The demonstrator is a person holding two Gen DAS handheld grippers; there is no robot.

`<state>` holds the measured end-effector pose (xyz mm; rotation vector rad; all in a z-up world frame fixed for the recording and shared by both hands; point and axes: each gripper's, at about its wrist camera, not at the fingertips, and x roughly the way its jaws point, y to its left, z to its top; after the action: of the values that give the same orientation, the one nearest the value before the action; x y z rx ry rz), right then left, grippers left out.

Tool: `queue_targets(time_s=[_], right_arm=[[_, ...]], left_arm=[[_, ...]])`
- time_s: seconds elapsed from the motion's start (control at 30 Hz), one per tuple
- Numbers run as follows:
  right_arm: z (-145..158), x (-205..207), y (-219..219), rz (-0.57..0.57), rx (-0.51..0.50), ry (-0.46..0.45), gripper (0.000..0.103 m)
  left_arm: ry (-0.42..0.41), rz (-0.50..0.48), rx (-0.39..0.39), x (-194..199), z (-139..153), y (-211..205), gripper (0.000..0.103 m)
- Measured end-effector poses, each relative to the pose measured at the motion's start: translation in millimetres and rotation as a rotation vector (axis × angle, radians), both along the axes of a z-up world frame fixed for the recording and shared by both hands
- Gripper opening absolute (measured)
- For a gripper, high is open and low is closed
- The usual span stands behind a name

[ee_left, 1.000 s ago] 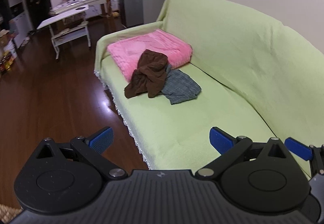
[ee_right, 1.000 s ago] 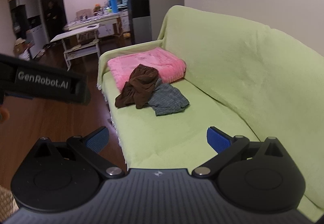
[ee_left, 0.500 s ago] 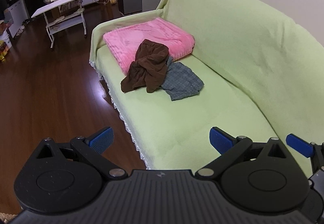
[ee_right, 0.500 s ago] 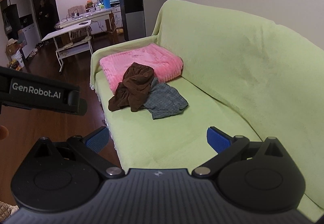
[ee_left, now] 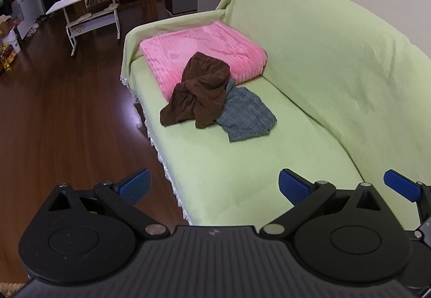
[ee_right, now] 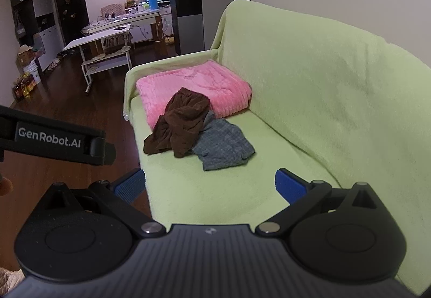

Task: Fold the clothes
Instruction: 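Move both grippers toward the clothes on the green sofa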

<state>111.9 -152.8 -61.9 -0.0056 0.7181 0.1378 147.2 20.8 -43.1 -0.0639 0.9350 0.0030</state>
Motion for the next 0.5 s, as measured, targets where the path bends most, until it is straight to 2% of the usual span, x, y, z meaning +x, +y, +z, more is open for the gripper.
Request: queue_targets(time_s=[0.2,0.5], right_arm=[[-1.8,53.1,15.3,-0.034,0.007,-0.004,0.101],[-29.9,147.3,57.5,-0.173,0.026,0.019,0.101]], left_arm=[[-0.01,-0.04,0.005,64.3,-7.3,16.6,0.102],[0.01,-0.191,0.022,178.5,-41.2,57.2,0.102]])
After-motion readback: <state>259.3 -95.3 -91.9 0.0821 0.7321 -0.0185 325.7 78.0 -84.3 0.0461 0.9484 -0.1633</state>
